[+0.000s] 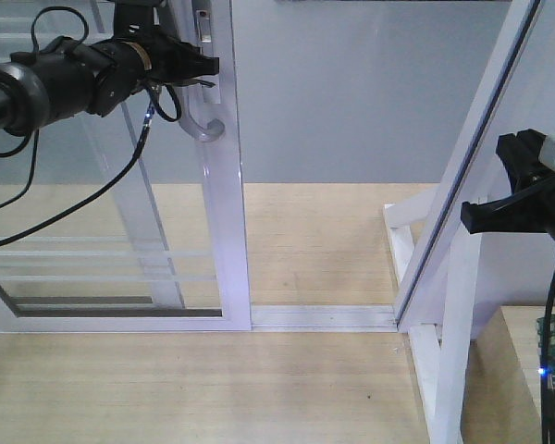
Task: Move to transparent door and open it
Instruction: 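Push the door panel further along its track with the left gripper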
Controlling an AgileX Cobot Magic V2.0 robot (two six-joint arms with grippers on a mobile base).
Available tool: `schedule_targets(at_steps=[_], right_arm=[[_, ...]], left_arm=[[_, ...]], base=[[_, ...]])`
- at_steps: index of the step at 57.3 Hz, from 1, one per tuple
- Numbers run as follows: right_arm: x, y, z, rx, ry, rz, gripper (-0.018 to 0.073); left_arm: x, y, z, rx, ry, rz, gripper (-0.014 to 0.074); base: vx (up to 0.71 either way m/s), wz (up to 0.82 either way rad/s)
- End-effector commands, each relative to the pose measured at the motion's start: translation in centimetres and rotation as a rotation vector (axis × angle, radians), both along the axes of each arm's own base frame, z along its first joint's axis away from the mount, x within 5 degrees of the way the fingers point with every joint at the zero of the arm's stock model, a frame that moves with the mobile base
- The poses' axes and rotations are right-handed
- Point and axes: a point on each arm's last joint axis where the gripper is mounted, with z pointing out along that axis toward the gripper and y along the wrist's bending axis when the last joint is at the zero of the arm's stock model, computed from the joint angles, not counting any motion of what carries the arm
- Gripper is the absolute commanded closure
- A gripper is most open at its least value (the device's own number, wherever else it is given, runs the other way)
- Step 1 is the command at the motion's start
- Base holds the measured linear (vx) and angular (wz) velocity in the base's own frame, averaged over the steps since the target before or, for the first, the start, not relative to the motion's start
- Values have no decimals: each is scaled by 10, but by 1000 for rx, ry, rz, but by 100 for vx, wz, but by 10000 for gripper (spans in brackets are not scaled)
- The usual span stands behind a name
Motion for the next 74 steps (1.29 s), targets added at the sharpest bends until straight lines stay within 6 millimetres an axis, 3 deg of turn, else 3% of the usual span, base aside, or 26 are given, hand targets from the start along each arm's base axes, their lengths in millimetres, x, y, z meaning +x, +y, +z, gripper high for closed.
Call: schedule_targets(at_steps=[1,45,64,74], right_arm=[[4,-2,16,-5,-103,-22,561],[4,-2,15,-4,-99,-21,561],[4,-2,15,1,-99,-22,561],[4,-2,15,2,-99,-22,561]], left_arm=[[-15,8,69,-65,-161,2,603],[-30,97,116,-23,-136,228,603],[-40,107,133,14,-173,235,603],[-60,109,139,18,-158,242,603]], base=[[0,0],[0,0],[0,0],[0,0]])
